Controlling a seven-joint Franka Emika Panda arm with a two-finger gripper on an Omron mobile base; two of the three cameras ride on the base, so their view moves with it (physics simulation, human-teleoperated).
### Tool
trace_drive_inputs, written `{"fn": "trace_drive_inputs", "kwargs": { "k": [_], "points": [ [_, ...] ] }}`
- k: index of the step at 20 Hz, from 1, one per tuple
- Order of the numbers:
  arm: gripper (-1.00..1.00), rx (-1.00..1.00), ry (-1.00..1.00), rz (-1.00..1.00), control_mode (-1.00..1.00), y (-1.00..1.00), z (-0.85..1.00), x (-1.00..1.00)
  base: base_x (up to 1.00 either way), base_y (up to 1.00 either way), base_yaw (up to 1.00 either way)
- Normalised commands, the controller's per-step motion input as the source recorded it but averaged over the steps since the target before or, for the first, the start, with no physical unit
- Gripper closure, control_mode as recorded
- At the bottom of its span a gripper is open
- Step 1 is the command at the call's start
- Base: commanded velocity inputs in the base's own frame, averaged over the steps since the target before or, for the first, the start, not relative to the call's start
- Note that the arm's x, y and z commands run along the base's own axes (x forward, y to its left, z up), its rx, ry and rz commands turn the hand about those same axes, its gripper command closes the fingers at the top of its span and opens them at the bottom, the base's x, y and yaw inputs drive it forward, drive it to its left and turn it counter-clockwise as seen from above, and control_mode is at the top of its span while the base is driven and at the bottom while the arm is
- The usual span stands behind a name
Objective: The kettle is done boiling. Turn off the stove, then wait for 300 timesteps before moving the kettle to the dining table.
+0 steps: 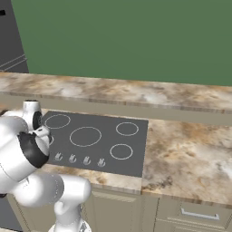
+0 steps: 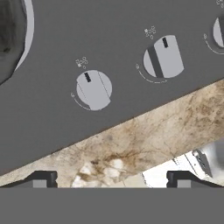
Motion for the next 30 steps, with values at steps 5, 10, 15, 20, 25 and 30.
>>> {"fn": "trace_drive_inputs", "kwargs": {
  "k": [5, 10, 15, 20, 25, 30],
  "points": [
    [-1.00, 0.00, 0.00, 0.00, -1.00, 0.00, 0.25, -0.12, 0.00, 0.00, 0.00],
    [-1.00, 0.00, 0.00, 0.00, -1.00, 0.00, 0.14, -0.17, 0.00, 0.00, 0.00],
    [-1.00, 0.00, 0.00, 0.03, -1.00, 0.00, 0.15, -0.15, 0.00, 0.00, 0.00],
    [-1.00, 0.00, 0.00, 0.03, -1.00, 0.00, 0.17, -0.14, 0.00, 0.00, 0.00],
    [-1.00, 0.00, 0.00, 0.03, -1.00, 0.00, 0.12, -0.10, 0.00, 0.00, 0.00],
    [-1.00, 0.00, 0.00, 0.02, -1.00, 0.00, 0.06, -0.05, 0.00, 0.00, 0.00]
  ]
}}
